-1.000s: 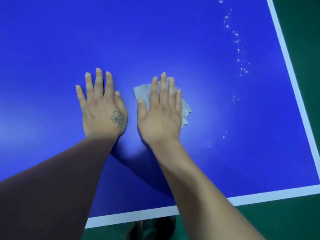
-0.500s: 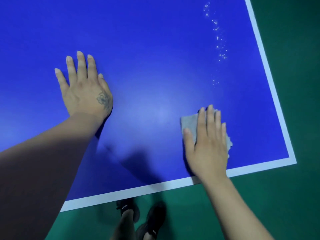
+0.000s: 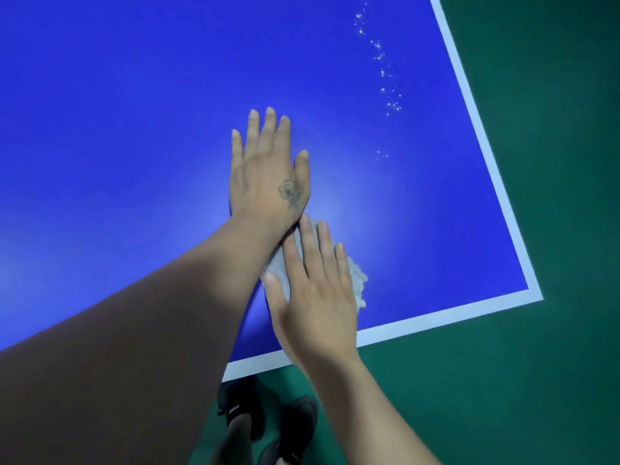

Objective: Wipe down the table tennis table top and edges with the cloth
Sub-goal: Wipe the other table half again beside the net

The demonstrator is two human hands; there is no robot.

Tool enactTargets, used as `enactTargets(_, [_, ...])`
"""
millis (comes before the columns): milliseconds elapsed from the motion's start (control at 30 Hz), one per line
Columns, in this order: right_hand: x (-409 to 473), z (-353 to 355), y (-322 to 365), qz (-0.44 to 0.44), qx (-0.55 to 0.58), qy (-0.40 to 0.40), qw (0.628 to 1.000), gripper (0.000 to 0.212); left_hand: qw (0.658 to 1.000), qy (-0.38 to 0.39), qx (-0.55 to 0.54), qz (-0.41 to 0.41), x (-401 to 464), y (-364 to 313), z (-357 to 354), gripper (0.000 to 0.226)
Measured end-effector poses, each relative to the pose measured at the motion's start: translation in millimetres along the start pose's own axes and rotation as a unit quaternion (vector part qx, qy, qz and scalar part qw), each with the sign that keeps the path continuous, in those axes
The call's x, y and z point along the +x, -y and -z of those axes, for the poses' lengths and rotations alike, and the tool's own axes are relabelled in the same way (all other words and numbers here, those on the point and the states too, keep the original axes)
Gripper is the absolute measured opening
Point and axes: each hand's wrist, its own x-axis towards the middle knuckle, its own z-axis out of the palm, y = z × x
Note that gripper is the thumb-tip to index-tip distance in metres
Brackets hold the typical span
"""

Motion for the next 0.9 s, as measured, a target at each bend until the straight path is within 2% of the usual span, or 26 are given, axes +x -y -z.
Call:
enactTargets(100, [-29.9, 9.0, -33.6, 0.002, -0.016, 0.014, 1.000, 0.066, 0.998, -0.005, 0.059, -0.004, -13.4, 12.9, -13.2, 0.065])
enactTargets(233, [-33.6, 25.8, -83.8, -0.052, -0.059, -0.009, 0.997, 0.069, 0.996, -0.012, 0.093, -0.005, -17.1, 15.5, -18.6, 0.064])
enactTargets(400, [23.8, 31.1, -111.2, -0.147, -0.058, -0.039, 0.987, 0.071, 0.995, -0.011, 0.096, 0.003, -15.9, 11.9, -17.8, 0.062])
enactTargets(500, [78.3, 25.0, -106.5, -0.170, -0.057, -0.055, 0.982, 0.072, 0.996, -0.016, 0.093, 0.005, -15.2, 12.1, -18.7, 0.061])
enactTargets(667, [139.2, 16.2, -66.2, -0.122, -0.052, -0.053, 0.990, 0.072, 0.996, -0.030, 0.084, 0.011, -14.5, 9.7, -17.3, 0.061])
enactTargets(900, [79.8, 14.6, -59.2, -0.013, -0.029, -0.035, 0.999, 0.068, 0.993, -0.016, 0.110, 0.031, -13.4, 7.3, -15.1, 0.062])
